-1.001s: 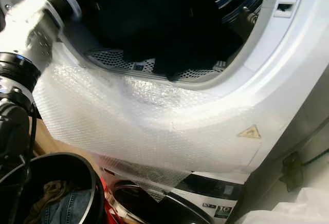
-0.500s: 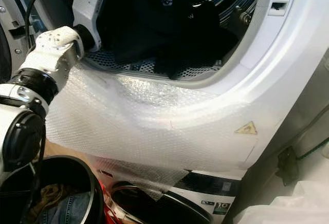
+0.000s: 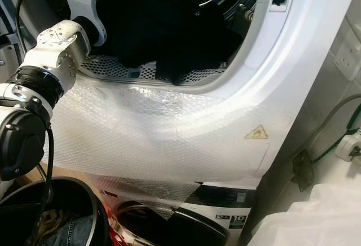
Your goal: Clothes washing
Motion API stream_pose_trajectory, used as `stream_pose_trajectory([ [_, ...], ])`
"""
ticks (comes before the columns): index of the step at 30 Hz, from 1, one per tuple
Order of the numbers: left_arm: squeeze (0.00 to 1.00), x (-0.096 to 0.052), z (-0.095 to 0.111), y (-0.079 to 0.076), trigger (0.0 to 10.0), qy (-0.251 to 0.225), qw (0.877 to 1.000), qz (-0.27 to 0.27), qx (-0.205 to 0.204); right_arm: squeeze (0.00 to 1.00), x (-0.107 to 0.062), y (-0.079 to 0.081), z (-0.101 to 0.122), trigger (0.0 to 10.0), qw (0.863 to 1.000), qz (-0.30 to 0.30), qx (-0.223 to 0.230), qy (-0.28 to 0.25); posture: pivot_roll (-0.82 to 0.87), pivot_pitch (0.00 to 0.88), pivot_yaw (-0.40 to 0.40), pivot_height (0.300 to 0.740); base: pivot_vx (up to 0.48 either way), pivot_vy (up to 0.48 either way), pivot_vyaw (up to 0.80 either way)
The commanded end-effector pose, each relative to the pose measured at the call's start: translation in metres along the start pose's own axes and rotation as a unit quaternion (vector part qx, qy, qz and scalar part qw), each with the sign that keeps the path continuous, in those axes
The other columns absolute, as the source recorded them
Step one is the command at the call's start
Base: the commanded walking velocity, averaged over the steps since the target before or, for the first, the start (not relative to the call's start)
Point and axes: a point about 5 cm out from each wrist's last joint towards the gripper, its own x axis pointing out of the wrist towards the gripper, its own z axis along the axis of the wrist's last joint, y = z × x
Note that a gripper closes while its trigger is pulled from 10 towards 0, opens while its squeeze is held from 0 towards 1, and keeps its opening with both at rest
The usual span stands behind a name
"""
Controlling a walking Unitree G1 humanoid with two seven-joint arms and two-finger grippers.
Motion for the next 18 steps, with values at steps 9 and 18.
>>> stream_pose_trajectory([
  [9,1.0,0.004,0.003,-0.014,10.0,0.009,0.998,-0.067,-0.004,0.0,-0.003,-0.003,-0.01,10.0,1.0,-0.003,0.004,0.008,-0.08,0.0,0.052,0.74,0.0,0.0,0.0],
  [18,1.0,-0.001,0.0,-0.001,10.0,0.02,0.998,-0.055,0.015,0.0,0.0,-0.003,0.001,10.0,1.0,0.005,-0.014,-0.002,-0.04,0.0,0.027,0.74,0.0,0.0,0.0],
])
